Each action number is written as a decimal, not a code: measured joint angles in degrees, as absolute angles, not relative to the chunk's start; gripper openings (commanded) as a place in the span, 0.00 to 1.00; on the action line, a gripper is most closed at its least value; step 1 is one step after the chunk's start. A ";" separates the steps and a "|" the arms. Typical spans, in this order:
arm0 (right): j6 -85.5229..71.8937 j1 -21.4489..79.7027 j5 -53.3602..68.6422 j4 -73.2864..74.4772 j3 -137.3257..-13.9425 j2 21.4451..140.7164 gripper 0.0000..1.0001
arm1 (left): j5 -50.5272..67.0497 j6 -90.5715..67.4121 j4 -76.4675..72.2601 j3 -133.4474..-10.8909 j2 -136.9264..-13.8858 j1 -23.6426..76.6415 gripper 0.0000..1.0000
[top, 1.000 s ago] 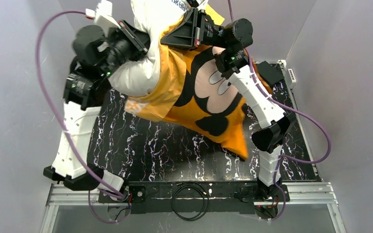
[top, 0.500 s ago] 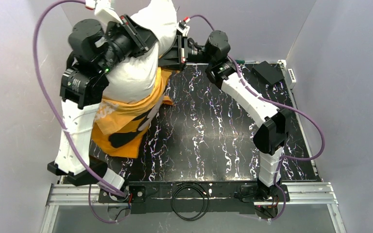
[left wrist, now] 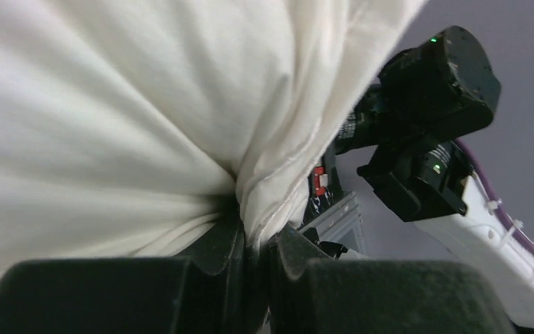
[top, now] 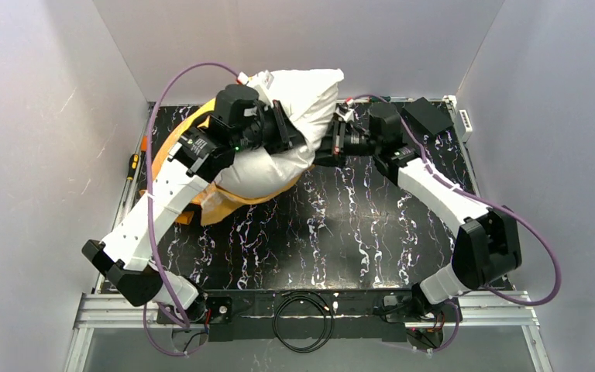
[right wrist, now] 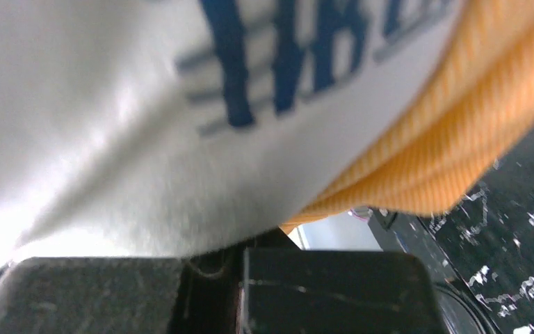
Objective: Put the pillow into the pillowcase
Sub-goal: Stuff the pillow into the pillowcase.
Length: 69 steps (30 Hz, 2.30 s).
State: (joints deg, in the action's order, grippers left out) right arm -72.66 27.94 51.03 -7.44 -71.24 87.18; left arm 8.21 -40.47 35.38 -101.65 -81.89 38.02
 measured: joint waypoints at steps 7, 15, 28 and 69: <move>-70.50 24.21 51.86 -11.73 -61.52 78.61 0.01 | 4.27 -49.28 44.38 -100.49 -84.25 38.74 0.00; -73.38 23.24 52.05 -20.69 -58.19 75.96 0.01 | 2.33 -54.50 48.12 -97.89 -83.29 32.69 0.00; -92.77 22.87 55.79 -47.05 -68.45 86.67 0.01 | 2.31 -48.23 47.27 -93.17 -86.70 28.25 0.00; -63.22 29.89 49.47 -22.46 -75.64 85.43 0.01 | -1.72 -17.82 56.34 -108.44 -75.50 36.84 0.53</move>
